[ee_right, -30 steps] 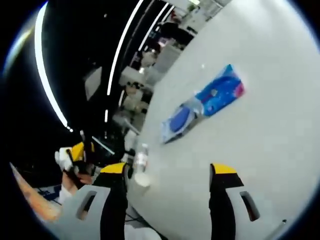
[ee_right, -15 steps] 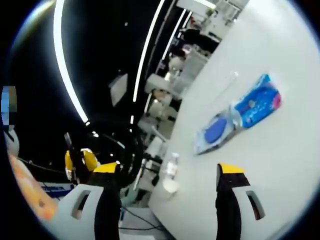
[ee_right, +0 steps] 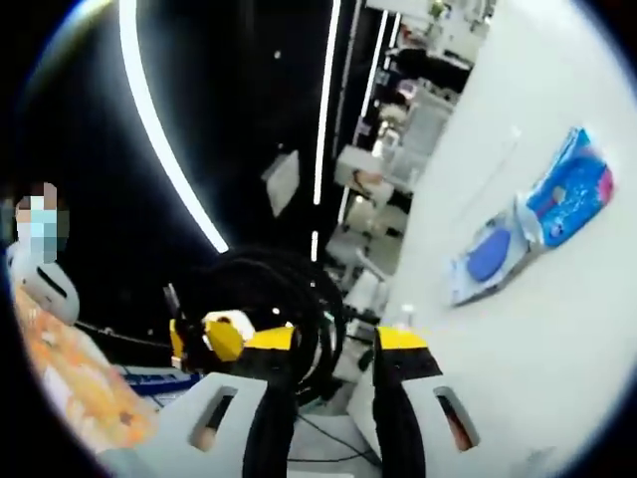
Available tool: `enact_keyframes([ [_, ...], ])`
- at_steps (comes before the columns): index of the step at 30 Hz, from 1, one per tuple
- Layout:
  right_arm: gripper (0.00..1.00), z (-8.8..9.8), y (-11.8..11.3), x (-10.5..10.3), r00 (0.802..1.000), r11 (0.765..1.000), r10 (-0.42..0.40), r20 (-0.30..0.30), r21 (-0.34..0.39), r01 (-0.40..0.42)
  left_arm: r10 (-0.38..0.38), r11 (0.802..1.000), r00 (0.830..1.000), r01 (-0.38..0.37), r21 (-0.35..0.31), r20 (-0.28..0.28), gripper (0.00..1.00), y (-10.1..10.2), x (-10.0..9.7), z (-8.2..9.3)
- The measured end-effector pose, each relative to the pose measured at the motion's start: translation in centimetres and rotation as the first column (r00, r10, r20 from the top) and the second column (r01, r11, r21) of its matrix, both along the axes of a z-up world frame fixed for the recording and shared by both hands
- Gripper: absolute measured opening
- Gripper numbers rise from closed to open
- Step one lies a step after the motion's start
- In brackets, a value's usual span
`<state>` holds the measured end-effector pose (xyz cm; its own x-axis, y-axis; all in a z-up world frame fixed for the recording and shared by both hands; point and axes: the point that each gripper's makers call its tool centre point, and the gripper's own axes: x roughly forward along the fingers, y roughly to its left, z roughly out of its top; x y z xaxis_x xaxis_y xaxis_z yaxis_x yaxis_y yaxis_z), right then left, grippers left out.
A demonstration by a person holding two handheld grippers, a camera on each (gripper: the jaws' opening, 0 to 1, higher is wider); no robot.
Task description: Arrange the tabletop items into an orderly group along one side of the table until the central work area is clear of visible clutter.
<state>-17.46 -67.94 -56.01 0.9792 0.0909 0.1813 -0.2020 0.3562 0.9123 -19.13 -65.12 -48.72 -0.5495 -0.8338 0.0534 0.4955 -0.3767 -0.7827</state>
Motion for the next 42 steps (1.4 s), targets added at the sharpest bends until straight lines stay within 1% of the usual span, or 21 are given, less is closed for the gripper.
enact_keyframes([
  [1,0.12,0.0,-0.1,-0.1,1.0,1.0,-0.006,-0.005,0.01,0.007,0.007,1.0,1.0,-0.007,0.006,-0.005,0.09,0.1,0.3,-0.2],
  [4,0.1,-0.1,0.0,-0.3,1.0,1.0,0.004,-0.008,0.031,-0.004,0.034,0.999,0.998,-0.034,-0.006,-0.047,0.09,0.2,1.1,0.2],
  [6,0.08,-0.1,0.0,-0.5,1.0,0.999,0.0,-0.009,0.035,0.0,0.053,0.999,0.997,-0.053,-0.002,-0.05,0.09,0.3,1.6,0.0],
  [9,0.06,-0.6,0.0,-0.7,0.999,1.0,-0.002,-0.039,0.022,0.003,0.097,0.995,0.995,-0.096,0.02,-0.019,0.1,0.4,2.7,-1.0],
  [11,0.06,-0.8,0.0,-1.0,0.999,0.999,-0.001,-0.049,0.034,0.003,0.128,0.991,0.992,-0.127,0.039,-0.014,0.1,0.6,3.6,-1.5],
  [13,0.05,-0.8,-0.4,-1.5,0.999,0.998,-0.027,-0.047,0.048,0.03,0.181,0.981,0.983,-0.182,0.071,0.017,0.09,0.8,4.9,-2.6],
  [14,0.05,-0.8,-0.5,-1.7,0.998,0.998,-0.03,-0.052,0.048,0.033,0.183,0.979,0.983,-0.185,0.09,0.028,0.09,1.0,5.0,-2.9],
  [16,0.05,-0.8,-0.6,-2.1,0.997,0.999,-0.037,-0.068,0.038,0.039,0.199,0.973,0.977,-0.207,0.105,0.08,0.09,1.0,5.4,-3.6],
  [18,0.04,-0.7,-0.8,-2.4,0.995,0.998,-0.051,-0.088,0.021,0.053,0.189,0.97,0.974,-0.205,0.131,0.124,0.08,1.2,5.1,-4.5],
  [21,0.04,-0.8,-1.3,-3.0,0.991,0.998,-0.069,-0.115,-0.009,0.068,0.2,0.964,0.971,-0.218,0.152,0.129,0.06,0.8,4.9,-5.3],
  [22,0.04,-0.8,-1.4,-3.1,0.99,0.998,-0.069,-0.123,-0.01,0.069,0.199,0.959,0.969,-0.223,0.177,0.143,0.06,0.8,4.8,-6.0],
  [23,0.04,-1.5,-1.7,-3.3,0.983,0.997,-0.077,-0.166,-0.028,0.073,0.195,0.957,0.97,-0.221,0.189,0.147,0.06,0.5,4.5,-6.4],
  [25,0.04,-1.9,-1.9,-3.6,0.975,0.996,-0.081,-0.205,-0.061,0.069,0.195,0.954,0.968,-0.224,0.2,0.158,0.05,0.2,4.7,-7.3],
  [26,0.03,-2.1,-2.0,-3.8,0.971,0.996,-0.082,-0.225,-0.064,0.069,0.189,0.955,0.969,-0.22,0.201,0.161,0.01,-0.1,4.6,-7.6],
  [27,0.03,-2.6,-2.1,-4.0,0.964,0.996,-0.084,-0.251,-0.063,0.07,0.175,0.948,0.97,-0.212,0.235,0.17,0.0,0.0,4.1,-8.3],
  [29,0.03,-2.9,-2.8,-4.3,0.957,0.993,-0.119,-0.264,-0.056,0.108,0.168,0.949,0.972,-0.204,0.242,0.162,0.0,-0.6,3.8,-8.9],
  [31,0.03,-3.2,-3.1,-4.7,0.955,0.992,-0.126,-0.27,-0.032,0.122,0.172,0.949,0.975,-0.202,0.241,0.141,0.0,-1.2,3.8,-9.2],
  [32,0.03,-3.6,-3.3,-4.9,0.949,0.991,-0.13,-0.288,-0.019,0.13,0.17,0.949,0.977,-0.198,0.246,0.128,0.0,-1.6,3.9,-9.5],
  [36,0.03,-4.5,-3.6,-5.3,0.933,0.989,-0.146,-0.329,-0.019,0.149,0.146,0.941,0.973,-0.193,0.278,0.18,0.0,-2.3,3.9,-11.1],
  [39,0.03,-5.6,-3.9,-5.7,0.911,0.988,-0.152,-0.383,-0.042,0.147,0.116,0.936,0.969,-0.18,0.303,0.218,0.0,-2.7,3.6,-12.4],
  [42,0.03,-6.5,-4.4,-6.0,0.895,0.988,-0.154,-0.418,-0.051,0.146,0.1,0.929,0.969,-0.172,0.327,0.226,0.01,-3.0,3.3,-13.5],
])
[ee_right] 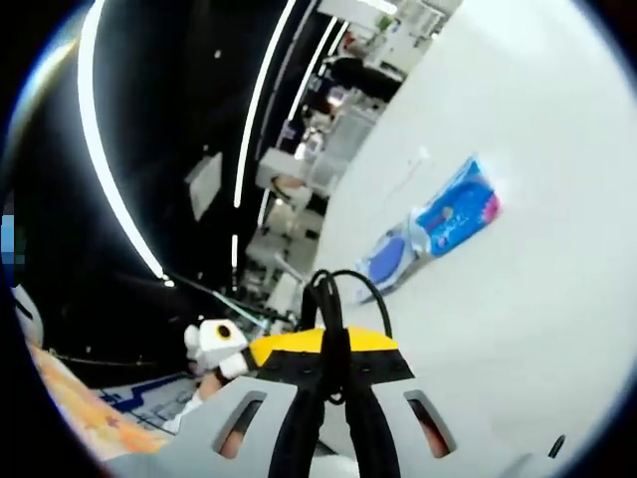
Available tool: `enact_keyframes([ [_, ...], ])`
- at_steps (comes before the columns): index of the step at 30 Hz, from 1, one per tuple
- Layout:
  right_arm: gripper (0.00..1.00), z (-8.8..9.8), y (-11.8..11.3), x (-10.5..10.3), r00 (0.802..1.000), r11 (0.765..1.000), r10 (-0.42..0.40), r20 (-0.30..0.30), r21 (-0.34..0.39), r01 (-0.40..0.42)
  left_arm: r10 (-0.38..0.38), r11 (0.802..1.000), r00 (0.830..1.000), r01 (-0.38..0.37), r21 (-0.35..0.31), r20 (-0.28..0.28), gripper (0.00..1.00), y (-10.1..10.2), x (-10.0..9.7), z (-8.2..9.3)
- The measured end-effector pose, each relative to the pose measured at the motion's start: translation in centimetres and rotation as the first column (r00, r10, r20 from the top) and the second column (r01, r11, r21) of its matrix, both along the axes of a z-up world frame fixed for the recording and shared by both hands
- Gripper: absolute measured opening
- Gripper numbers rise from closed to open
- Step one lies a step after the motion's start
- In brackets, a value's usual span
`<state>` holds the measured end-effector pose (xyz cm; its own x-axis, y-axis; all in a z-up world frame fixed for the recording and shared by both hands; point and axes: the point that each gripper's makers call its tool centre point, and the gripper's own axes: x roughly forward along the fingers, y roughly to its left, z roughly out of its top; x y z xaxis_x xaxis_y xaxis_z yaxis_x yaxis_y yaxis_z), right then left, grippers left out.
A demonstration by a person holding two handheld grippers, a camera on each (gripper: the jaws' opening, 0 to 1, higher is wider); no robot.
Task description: Arrange the tabletop items into an orderly group along one side of the table until the central work area is clear of visible clutter.
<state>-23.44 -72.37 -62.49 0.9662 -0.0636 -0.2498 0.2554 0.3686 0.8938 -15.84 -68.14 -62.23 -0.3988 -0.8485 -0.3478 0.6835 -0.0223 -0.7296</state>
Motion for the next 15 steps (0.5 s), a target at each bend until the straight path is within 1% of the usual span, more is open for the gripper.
enact_keyframes([
  [2,0.03,-0.7,-0.5,-0.1,1.0,1.0,0.004,-0.025,-0.001,-0.004,-0.009,1.0,1.0,0.009,0.022,0.001,0.01,-0.4,-0.1,-1.1],
  [3,0.03,-1.2,-0.9,-0.2,0.999,1.0,0.009,-0.052,-0.01,-0.009,-0.014,0.999,1.0,0.014,0.04,-0.006,0.01,-0.7,-0.2,-1.7],
  [5,0.03,-1.8,-1.3,-0.1,0.997,1.0,0.013,-0.073,-0.011,-0.014,-0.018,0.998,1.0,0.018,0.061,-0.004,0.01,-1.1,-0.3,-2.7],
  [6,0.03,-2.3,-1.6,-0.2,0.996,1.0,0.011,-0.087,-0.006,-0.012,-0.025,0.997,1.0,0.025,0.079,-0.002,0.0,-1.3,-0.5,-3.3],
  [9,0.03,-3.5,-2.5,-0.2,0.993,1.0,0.005,-0.119,0.005,-0.004,-0.049,0.993,0.999,0.046,0.107,0.021,0.0,-2.0,-0.7,-4.6],
  [10,0.03,-3.9,-2.8,0.0,0.992,1.0,0.005,-0.125,0.009,-0.004,-0.062,0.992,0.998,0.061,0.109,0.006,0.0,-2.3,-1.0,-4.9],
  [11,0.03,-4.2,-2.9,0.1,0.991,1.0,0.01,-0.133,0.014,-0.008,-0.075,0.992,0.997,0.077,0.104,-0.024,0.0,-2.6,-1.4,-4.8],
  [12,0.03,-4.7,-3.0,0.4,0.988,1.0,0.02,-0.156,0.014,-0.018,-0.067,0.992,0.997,0.071,0.108,-0.044,0.0,-3.1,-1.7,-5.0],
  [14,0.03,-5.2,-2.8,1.1,0.986,0.998,0.059,-0.156,-0.001,-0.06,-0.078,0.99,0.996,0.082,0.115,-0.039,0.0,-3.7,-2.1,-5.7],
  [15,0.03,-5.5,-2.9,1.7,0.985,0.997,0.07,-0.16,-0.015,-0.074,-0.087,0.987,0.996,0.09,0.134,-0.032,0.0,-4.2,-2.3,-6.6],
])
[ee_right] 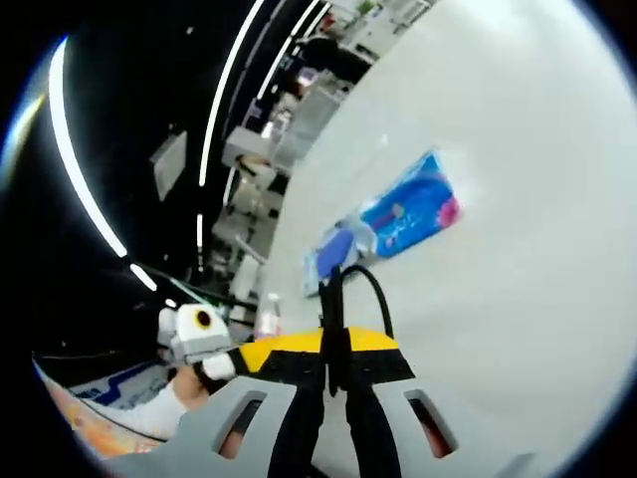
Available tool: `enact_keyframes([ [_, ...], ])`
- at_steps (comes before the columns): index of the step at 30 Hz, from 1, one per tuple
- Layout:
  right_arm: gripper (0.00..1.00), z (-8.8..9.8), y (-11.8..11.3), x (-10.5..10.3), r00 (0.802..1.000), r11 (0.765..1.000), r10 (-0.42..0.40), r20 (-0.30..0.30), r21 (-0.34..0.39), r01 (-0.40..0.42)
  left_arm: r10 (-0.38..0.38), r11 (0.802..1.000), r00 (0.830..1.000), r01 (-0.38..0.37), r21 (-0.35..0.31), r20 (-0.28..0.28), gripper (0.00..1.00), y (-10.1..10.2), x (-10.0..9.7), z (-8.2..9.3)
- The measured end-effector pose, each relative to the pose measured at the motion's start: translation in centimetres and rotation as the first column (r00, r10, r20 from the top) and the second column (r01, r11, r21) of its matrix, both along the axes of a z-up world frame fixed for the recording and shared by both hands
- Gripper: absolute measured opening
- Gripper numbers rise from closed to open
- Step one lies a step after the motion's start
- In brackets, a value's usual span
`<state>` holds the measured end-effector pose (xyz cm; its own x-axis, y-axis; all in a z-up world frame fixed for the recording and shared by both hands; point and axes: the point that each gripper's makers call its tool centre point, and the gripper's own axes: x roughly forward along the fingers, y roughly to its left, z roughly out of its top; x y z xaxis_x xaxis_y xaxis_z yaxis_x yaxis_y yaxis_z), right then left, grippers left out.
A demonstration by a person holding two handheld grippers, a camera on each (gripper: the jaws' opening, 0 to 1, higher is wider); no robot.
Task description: Arrange the tabletop items into an orderly group along one side of the table until the central work area is clear of visible clutter.
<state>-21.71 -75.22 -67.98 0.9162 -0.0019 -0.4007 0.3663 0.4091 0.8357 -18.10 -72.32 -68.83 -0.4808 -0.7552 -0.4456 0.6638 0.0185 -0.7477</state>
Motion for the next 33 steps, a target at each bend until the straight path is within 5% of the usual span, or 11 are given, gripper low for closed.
enact_keyframes([
  [3,0.02,-1.1,-0.5,0.7,0.999,0.998,-0.028,-0.016,0.058,0.029,0.026,0.999,1.0,-0.026,0.037,0.003,0.0,-0.6,0.1,-1.4],
  [6,0.02,-1.3,-1.4,0.8,0.999,0.998,-0.039,-0.001,0.046,0.039,0.06,0.998,0.997,-0.06,-0.003,-0.038,0.0,-0.8,0.1,-0.1],
  [10,0.02,-2.5,-2.4,0.4,0.998,0.995,-0.062,-0.011,0.077,0.062,0.017,0.999,1.0,-0.018,-0.03,-0.007,0.0,0.2,0.0,0.2],
  [23,0.03,-6.8,-3.7,-0.9,0.987,0.988,-0.103,-0.122,0.1,0.115,0.112,0.993,0.993,-0.114,-0.028,-0.041,0.26,2.7,2.3,-0.8],
  [33,0.06,-7.5,-3.4,-0.9,0.98,0.996,-0.047,-0.192,-0.079,0.033,0.213,0.975,0.977,-0.213,-0.061,-0.009,0.46,3.2,4.8,-0.3],
])
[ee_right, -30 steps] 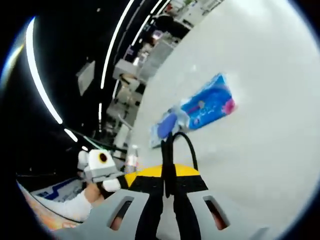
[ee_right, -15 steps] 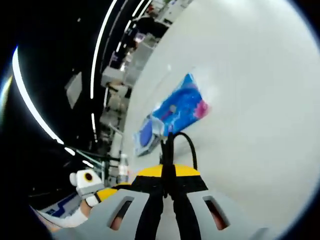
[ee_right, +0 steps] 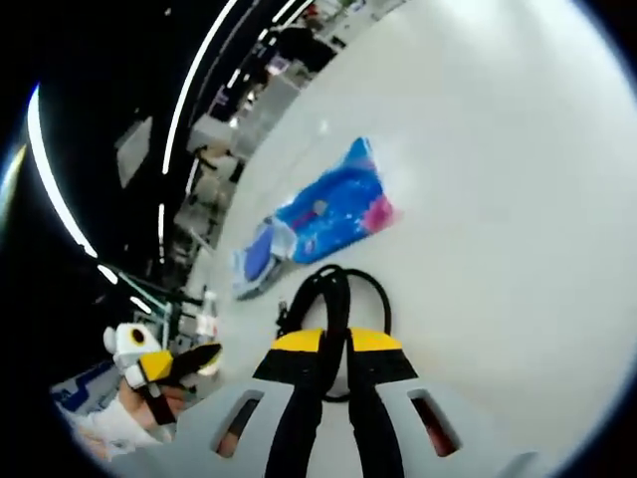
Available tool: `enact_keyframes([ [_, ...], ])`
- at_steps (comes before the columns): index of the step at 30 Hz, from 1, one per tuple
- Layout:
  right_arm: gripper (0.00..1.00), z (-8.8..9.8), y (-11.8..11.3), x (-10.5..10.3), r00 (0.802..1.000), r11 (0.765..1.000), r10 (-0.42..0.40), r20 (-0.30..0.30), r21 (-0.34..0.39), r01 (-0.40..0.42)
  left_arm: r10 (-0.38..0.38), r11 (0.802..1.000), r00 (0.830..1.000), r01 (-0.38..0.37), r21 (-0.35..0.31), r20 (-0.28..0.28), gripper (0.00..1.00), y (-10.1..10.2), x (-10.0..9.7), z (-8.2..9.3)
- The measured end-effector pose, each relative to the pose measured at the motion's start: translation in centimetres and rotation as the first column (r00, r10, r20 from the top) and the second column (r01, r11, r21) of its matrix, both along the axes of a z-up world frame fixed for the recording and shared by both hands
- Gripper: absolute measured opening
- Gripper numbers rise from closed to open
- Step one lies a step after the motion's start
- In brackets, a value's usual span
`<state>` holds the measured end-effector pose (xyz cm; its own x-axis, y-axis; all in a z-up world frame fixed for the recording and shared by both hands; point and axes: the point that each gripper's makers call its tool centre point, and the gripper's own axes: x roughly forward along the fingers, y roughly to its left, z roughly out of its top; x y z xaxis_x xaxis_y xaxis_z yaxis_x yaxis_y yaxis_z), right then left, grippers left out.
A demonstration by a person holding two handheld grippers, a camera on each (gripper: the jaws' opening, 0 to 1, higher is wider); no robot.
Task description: Arrange the tabletop items into an orderly group along one side of the table until the central work area is clear of visible clutter.
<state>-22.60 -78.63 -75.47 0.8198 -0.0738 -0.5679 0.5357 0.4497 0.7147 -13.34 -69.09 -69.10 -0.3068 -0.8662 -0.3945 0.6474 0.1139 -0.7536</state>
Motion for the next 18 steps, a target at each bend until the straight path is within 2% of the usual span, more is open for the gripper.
enact_keyframes([
  [3,0.1,0.1,0.0,-0.1,0.997,0.991,0.061,-0.048,-0.116,-0.066,-0.002,1.0,1.0,0.002,-0.007,0.023,0.51,0.1,0.0,0.3],
  [5,0.16,0.2,0.0,-0.3,0.991,0.976,0.099,-0.087,-0.185,-0.114,0.0,1.0,1.0,0.0,-0.019,0.027,0.53,0.0,0.1,0.6],
  [9,0.31,1.2,-0.2,0.0,0.985,0.936,0.138,-0.108,-0.311,-0.165,-0.004,1.0,0.999,0.005,-0.027,0.039,0.53,0.2,0.1,0.8],
  [13,0.37,1.9,0.1,-0.2,0.982,0.924,0.148,-0.118,-0.338,-0.18,-0.002,0.999,0.999,0.004,-0.04,0.054,0.56,0.6,0.2,1.4],
  [15,0.43,2.4,0.1,-0.5,0.985,0.92,0.136,-0.107,-0.356,-0.166,-0.003,0.998,0.996,0.009,-0.06,0.092,0.6,0.7,0.5,1.9],
  [18,0.52,2.9,0.8,-1.1,0.982,0.91,0.148,-0.116,-0.372,-0.181,-0.012,0.998,0.986,0.023,-0.061,0.167,0.72,1.0,1.0,2.4],
])
